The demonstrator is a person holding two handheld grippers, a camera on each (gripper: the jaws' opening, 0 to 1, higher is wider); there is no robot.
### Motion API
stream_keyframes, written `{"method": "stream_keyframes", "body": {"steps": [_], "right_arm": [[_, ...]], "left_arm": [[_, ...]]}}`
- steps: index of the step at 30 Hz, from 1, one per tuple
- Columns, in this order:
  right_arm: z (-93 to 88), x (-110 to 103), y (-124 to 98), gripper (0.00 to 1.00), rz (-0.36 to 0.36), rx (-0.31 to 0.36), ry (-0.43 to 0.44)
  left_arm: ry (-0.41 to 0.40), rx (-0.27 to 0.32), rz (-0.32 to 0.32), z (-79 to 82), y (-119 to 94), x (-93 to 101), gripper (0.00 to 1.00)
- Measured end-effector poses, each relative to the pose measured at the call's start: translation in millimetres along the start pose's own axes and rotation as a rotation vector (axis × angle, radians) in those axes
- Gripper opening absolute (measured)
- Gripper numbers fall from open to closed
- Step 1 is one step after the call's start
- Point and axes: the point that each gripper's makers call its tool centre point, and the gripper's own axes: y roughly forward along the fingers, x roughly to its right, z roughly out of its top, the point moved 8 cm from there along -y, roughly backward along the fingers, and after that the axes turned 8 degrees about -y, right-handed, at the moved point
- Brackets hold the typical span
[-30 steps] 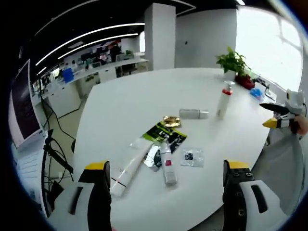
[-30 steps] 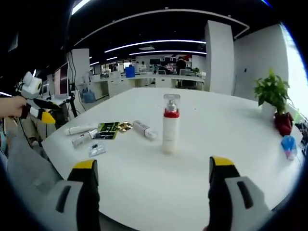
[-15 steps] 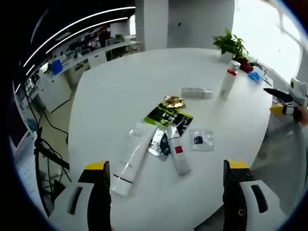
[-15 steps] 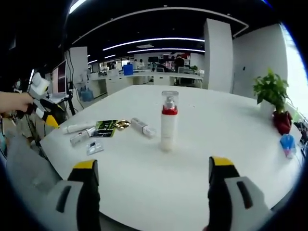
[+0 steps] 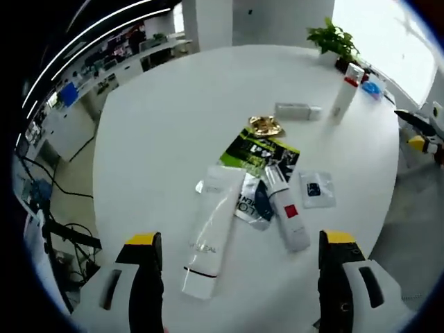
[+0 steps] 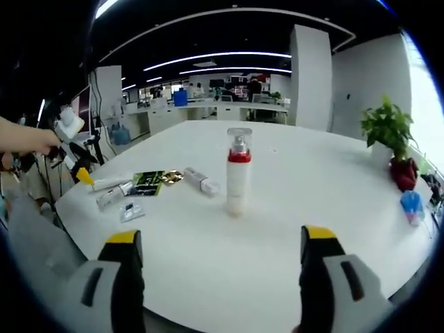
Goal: Arrange the skincare products in the storage area until every visible bottle or jar stands upright without overlapping.
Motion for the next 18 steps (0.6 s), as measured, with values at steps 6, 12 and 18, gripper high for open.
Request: {"method": "stream_keyframes", "body": {"steps": [6, 12, 18], "right_arm": [[-1.4, 1, 0, 0.95, -0.014, -0.009, 0.005], [-2.5, 2, 0, 0.94, -0.023, -0.021, -0.003], [-1.1, 1, 0, 0.95, -0.028, -0.013, -0.017]], "left_arm": [[0.032, -0.074, 0.002, 3.8, 22, -9.3, 0.76], [0.086, -0.140, 0.002, 7.8, 40, -15.6, 0.65], [0.113, -0.214, -0.002, 5.8, 54, -21.3, 0.63]]}}
